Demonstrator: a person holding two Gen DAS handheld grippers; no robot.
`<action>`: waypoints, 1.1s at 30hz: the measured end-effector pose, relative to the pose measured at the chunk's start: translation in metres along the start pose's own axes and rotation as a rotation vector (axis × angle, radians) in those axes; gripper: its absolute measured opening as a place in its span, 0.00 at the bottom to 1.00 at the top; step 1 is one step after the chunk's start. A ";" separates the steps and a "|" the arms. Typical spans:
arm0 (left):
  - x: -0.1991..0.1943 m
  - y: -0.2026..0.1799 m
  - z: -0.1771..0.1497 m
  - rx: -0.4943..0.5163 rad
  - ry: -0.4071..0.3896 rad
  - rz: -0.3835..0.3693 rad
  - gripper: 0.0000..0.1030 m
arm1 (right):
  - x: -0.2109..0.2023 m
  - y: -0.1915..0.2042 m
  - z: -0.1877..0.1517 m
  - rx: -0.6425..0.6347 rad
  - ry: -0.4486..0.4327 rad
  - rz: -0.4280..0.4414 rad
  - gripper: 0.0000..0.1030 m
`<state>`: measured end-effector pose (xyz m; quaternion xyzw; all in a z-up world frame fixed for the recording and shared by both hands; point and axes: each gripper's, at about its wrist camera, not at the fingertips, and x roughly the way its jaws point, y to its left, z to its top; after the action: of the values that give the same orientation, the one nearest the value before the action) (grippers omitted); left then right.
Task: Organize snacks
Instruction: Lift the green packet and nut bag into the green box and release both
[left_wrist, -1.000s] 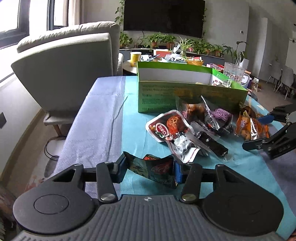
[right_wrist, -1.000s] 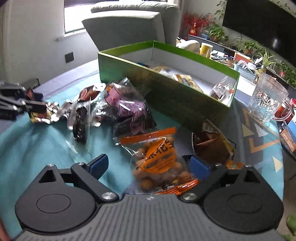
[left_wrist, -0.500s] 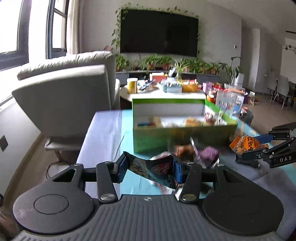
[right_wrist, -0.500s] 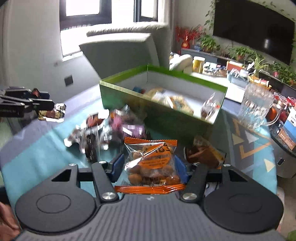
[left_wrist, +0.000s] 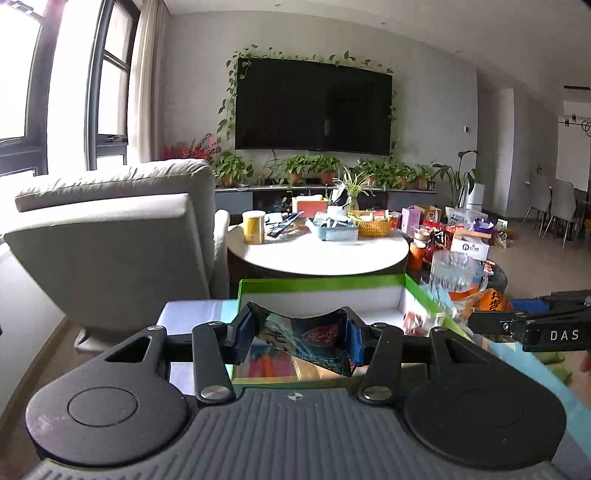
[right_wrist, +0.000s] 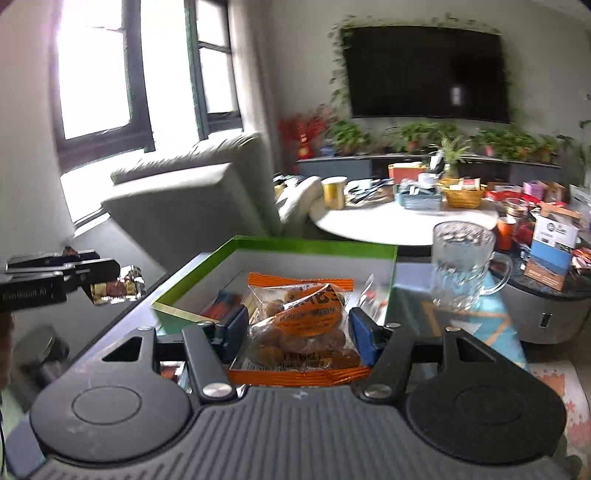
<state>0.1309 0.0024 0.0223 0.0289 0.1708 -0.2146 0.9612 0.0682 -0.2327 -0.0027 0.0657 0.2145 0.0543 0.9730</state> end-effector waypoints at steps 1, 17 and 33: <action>0.005 -0.002 0.003 0.001 0.000 0.000 0.45 | 0.003 -0.001 0.003 0.009 -0.003 -0.001 0.60; 0.104 -0.009 0.011 0.005 0.104 -0.005 0.45 | 0.071 -0.015 0.019 0.068 0.064 -0.004 0.60; 0.148 0.000 -0.016 -0.031 0.227 0.000 0.54 | 0.111 -0.018 0.011 0.097 0.138 -0.027 0.60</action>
<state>0.2515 -0.0546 -0.0427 0.0380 0.2818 -0.2071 0.9361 0.1742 -0.2370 -0.0411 0.1060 0.2845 0.0350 0.9522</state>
